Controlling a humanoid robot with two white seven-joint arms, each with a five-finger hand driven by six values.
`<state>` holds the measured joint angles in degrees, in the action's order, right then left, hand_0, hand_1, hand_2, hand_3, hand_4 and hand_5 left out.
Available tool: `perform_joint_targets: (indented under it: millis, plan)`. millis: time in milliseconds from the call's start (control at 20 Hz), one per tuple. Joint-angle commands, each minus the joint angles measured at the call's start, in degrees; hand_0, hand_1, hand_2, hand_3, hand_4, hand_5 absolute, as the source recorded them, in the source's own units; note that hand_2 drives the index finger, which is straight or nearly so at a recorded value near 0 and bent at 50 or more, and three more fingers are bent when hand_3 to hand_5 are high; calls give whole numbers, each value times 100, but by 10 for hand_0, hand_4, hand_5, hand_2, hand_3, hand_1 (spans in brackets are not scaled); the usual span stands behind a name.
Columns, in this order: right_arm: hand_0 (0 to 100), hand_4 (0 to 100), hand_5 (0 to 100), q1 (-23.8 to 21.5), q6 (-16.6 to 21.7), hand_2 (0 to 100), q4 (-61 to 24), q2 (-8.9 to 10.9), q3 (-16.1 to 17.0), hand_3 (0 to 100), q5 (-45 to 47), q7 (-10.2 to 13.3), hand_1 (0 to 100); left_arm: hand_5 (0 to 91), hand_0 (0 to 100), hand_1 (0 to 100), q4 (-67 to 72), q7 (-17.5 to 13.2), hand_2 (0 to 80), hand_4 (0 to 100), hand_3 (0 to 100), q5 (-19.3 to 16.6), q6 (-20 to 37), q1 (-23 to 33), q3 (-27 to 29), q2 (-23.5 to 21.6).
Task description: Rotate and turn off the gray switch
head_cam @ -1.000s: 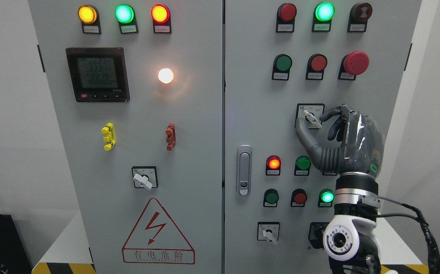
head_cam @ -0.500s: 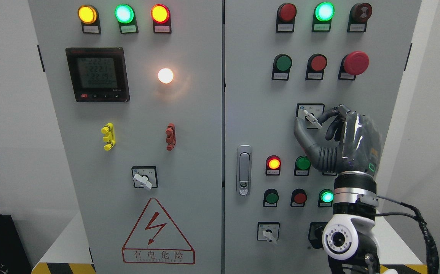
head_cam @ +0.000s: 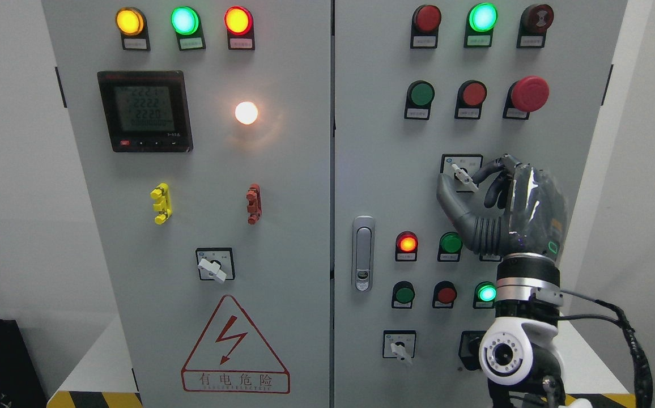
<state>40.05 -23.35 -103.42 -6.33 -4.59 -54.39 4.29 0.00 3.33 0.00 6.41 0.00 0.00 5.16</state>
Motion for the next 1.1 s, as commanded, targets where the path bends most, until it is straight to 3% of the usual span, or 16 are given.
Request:
perform_joint_targets:
  millis: [0,450,1050]
  plan:
    - [117,955,1000,3,-3,615,14,0,-7,943,-1,-7,455,0,120,389,-141,1,0,0,0,114,1,-53,44,3]
    - [195,954,1000,38,-12,616,32,0,-7,950,-1,-7,485,0,120,389,-141,1,0,0,0,114,1,-53,44,3]
    - [227,957,1000,56,-74,623,32,0,-16,958,-10,-16,521,0,120,389,-141,1,0,0,0,114,1,-53,44,3]
